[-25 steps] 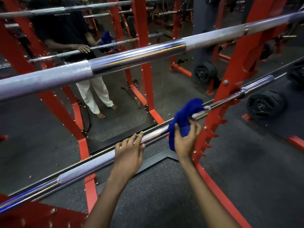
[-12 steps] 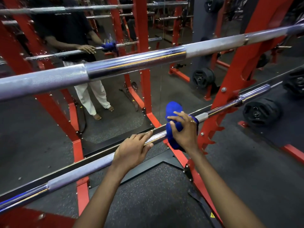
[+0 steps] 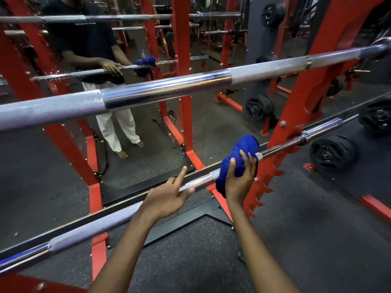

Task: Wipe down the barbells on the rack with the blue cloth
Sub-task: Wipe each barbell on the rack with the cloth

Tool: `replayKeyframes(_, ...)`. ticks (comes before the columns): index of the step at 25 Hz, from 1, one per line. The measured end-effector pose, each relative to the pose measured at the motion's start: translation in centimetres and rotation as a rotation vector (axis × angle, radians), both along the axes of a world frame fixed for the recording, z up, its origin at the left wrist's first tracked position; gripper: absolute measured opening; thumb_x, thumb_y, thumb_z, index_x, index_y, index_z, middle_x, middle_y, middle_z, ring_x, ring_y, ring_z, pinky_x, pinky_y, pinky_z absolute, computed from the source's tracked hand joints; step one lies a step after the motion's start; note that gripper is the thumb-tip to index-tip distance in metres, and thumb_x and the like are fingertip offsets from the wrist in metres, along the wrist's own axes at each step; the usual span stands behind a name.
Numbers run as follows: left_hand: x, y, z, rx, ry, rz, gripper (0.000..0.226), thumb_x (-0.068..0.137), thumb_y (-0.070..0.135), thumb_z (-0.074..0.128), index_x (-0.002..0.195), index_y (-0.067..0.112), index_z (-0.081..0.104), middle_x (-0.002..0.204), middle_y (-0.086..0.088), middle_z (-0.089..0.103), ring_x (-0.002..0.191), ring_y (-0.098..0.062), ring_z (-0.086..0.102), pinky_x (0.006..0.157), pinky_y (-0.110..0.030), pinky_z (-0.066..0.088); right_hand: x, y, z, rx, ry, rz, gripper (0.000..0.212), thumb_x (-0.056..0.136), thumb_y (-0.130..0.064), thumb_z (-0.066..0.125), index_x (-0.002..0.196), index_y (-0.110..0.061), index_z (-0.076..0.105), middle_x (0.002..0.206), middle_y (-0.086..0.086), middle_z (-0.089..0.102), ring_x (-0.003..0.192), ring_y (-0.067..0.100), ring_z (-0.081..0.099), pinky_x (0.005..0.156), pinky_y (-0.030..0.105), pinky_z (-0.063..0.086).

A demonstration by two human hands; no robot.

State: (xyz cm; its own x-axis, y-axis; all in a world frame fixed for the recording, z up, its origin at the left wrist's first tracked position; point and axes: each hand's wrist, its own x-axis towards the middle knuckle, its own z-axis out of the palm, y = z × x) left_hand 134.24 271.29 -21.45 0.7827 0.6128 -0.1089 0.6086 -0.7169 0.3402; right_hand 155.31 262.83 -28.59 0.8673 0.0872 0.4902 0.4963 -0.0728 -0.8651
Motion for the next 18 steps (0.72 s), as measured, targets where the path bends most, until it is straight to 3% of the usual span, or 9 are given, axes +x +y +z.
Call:
replayKeyframes(3,0.2,-0.5,-1.1,0.244,-0.075,-0.054,0.061,0.104,0.063,0.017,0.16,0.043,0.006,0.15,0.01,0.048,0.124,-0.017,0.056,0.088,-0.038,0.049,-3.1,-0.3,-0.4,0.09,0.109,0.051,0.05,0.097,-0.028,0.07,0.142,-0.011,0.059,0.153,0.009,0.049,0.146,0.016,0.041,0.12,0.018,0.028)
replayKeyframes(5,-0.1,-0.9,-2.5,0.393,-0.164,-0.118,0.055,0.106,0.057,0.018,0.159,0.044,0.018,0.142,0.014,0.056,0.113,-0.012,0.061,0.084,-0.031,0.05,-4.6,-0.2,-0.8,0.2,0.253,0.052,0.052,0.098,-0.023,0.069,0.148,-0.015,0.053,0.154,0.006,0.047,0.144,0.016,0.044,0.119,0.022,0.033)
replayKeyframes(8,-0.3,-0.8,-3.3,0.437,-0.219,-0.153,0.052,0.107,0.052,0.02,0.158,0.044,0.026,0.134,0.017,0.061,0.107,-0.008,0.063,0.081,-0.026,0.049,-5.0,0.5,0.7,0.468,0.546,-0.003,0.045,0.104,-0.028,0.058,0.147,-0.022,0.049,0.146,0.002,0.056,0.131,0.016,0.057,0.111,0.031,0.044)
replayKeyframes(11,-0.1,-0.7,-3.1,0.45,-0.239,-0.158,0.051,0.107,0.052,0.021,0.157,0.044,0.028,0.127,0.02,0.063,0.101,-0.005,0.063,0.077,-0.023,0.045,-0.3,1.7,1.3,0.701,0.829,-0.084,0.033,0.104,-0.031,0.056,0.132,-0.014,0.058,0.131,0.007,0.065,0.111,0.025,0.066,0.101,0.036,0.05)
replayKeyframes(14,-0.2,-0.8,-2.9,0.446,-0.247,-0.152,0.05,0.107,0.05,0.029,0.156,0.042,0.032,0.119,0.02,0.065,0.094,-0.004,0.063,0.073,-0.021,0.042,2.1,1.7,0.3,0.912,1.134,0.313,0.022,0.103,-0.035,0.047,0.101,-0.017,0.06,0.1,0.01,0.058,0.077,0.023,0.063,0.079,0.035,0.052)
replayKeyframes(16,-0.1,-0.8,-2.8,0.43,-0.258,-0.15,0.049,0.106,0.049,0.032,0.155,0.042,0.035,0.116,0.02,0.066,0.09,-0.003,0.062,0.072,-0.021,0.041,-0.3,1.3,0.2,0.951,1.246,0.475,0.02,0.106,-0.022,0.041,0.112,-0.015,0.059,0.098,0.006,0.061,0.079,0.016,0.066,0.082,0.034,0.057)
replayKeyframes(18,-0.2,-0.9,-2.8,0.416,-0.257,-0.161,0.049,0.106,0.048,0.033,0.155,0.041,0.035,0.116,0.019,0.065,0.089,-0.003,0.061,0.072,-0.021,0.04,-3.3,1.0,1.1,0.946,1.228,0.566,0.027,0.098,-0.032,0.05,0.11,-0.012,0.063,0.094,0.009,0.067,0.081,0.021,0.069,0.084,0.034,0.058)
